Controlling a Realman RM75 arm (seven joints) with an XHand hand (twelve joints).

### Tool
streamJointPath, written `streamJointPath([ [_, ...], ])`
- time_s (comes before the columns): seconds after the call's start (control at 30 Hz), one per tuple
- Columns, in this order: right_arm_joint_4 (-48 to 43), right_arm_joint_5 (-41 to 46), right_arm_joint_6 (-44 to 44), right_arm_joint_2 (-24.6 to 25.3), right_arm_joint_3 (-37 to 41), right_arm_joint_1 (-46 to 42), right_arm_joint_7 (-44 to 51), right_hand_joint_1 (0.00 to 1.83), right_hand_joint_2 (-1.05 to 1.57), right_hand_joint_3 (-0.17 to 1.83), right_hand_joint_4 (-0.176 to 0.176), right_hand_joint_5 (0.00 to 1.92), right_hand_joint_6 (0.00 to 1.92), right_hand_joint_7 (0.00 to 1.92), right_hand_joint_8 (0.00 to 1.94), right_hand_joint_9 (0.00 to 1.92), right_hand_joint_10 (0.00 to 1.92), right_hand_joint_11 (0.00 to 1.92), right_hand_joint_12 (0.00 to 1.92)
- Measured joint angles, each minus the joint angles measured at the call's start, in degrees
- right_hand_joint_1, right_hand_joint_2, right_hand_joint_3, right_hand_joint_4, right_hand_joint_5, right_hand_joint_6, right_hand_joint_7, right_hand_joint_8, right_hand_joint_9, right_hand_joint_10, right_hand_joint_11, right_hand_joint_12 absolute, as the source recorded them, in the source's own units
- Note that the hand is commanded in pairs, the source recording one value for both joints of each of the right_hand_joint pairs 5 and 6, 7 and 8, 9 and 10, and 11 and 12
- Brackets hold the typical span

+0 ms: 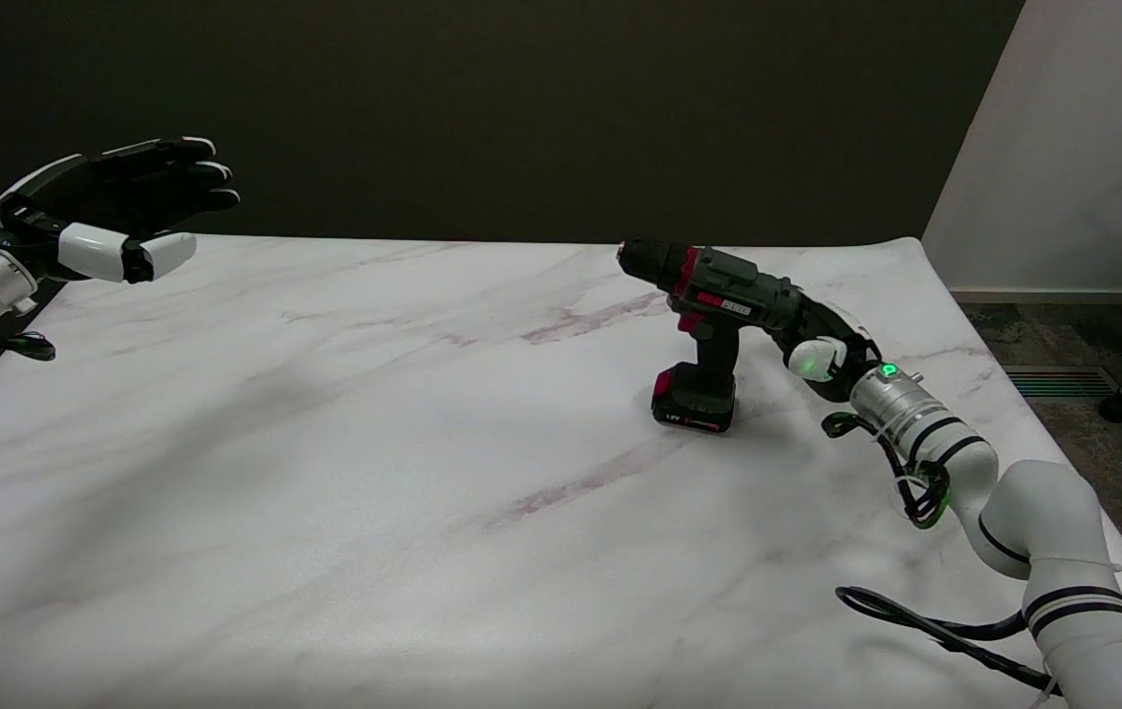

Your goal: Pick up the power screwdriver.

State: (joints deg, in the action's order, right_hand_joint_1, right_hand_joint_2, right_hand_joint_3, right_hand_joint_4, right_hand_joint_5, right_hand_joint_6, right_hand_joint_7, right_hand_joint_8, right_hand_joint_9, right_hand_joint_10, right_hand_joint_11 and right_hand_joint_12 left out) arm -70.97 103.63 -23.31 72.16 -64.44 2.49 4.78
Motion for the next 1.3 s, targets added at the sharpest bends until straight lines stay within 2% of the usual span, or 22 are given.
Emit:
streamJointPath([
  [1.3,0.9,-0.5,0.3,1.7,-6.0,2.8,0.0,1.07,-0.52,0.31,-0.176,0.02,0.02,0.26,0.26,0.11,0.11,0.0,0.0],
])
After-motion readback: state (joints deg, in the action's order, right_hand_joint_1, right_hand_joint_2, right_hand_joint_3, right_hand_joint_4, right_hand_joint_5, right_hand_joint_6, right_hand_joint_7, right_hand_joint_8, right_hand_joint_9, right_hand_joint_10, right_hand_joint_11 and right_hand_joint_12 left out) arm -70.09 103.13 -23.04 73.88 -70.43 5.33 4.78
